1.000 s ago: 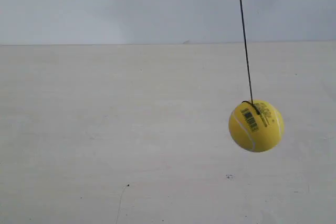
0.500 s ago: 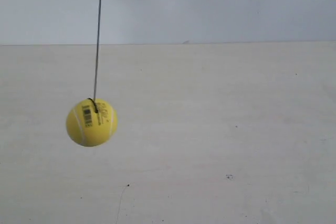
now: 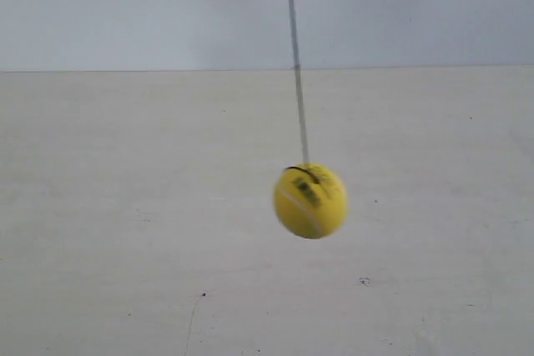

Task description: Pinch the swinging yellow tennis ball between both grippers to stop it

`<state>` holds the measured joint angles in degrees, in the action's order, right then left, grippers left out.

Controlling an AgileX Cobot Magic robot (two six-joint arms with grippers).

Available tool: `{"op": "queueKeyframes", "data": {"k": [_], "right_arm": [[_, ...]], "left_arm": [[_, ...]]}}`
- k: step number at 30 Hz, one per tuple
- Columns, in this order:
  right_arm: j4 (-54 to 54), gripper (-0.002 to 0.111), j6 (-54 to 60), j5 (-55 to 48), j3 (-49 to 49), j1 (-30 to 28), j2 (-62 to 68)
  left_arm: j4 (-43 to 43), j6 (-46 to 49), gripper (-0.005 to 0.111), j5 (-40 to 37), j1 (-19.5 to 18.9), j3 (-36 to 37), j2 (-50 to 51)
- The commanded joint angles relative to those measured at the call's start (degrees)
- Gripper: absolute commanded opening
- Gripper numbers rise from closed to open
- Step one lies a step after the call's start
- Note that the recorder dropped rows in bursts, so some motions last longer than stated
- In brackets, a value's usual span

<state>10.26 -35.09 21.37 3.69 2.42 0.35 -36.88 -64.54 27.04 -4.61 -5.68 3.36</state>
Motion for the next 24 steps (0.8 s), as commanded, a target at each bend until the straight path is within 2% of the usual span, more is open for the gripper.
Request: {"op": "queueKeyframes", "data": {"k": [1,6,12,19,24], "right_arm": [[14.34,0.0,-11.5,-0.35,4.3,-0.14,3.83],[30.55,0.0,-23.64,1.57,6.36,-0.14,11.12],[42.38,0.0,-30.75,15.66,6.59,-0.14,22.35],[48.76,0.0,-28.62,33.0,6.59,-0.14,38.0],[50.82,0.0,-20.65,40.98,6.59,-0.14,48.54]], "left_arm": [[-16.31,-10.43,0.005,10.21,-0.17,-4.23,8.1],[-22.19,-11.34,0.005,22.3,-0.17,-5.74,19.9],[-26.03,-3.37,0.005,34.3,-0.17,-5.74,35.09],[-28.19,7.44,0.005,42.27,-0.17,-5.74,50.46],[-29.77,14.38,0.005,42.61,0.93,-5.74,58.58]]}}
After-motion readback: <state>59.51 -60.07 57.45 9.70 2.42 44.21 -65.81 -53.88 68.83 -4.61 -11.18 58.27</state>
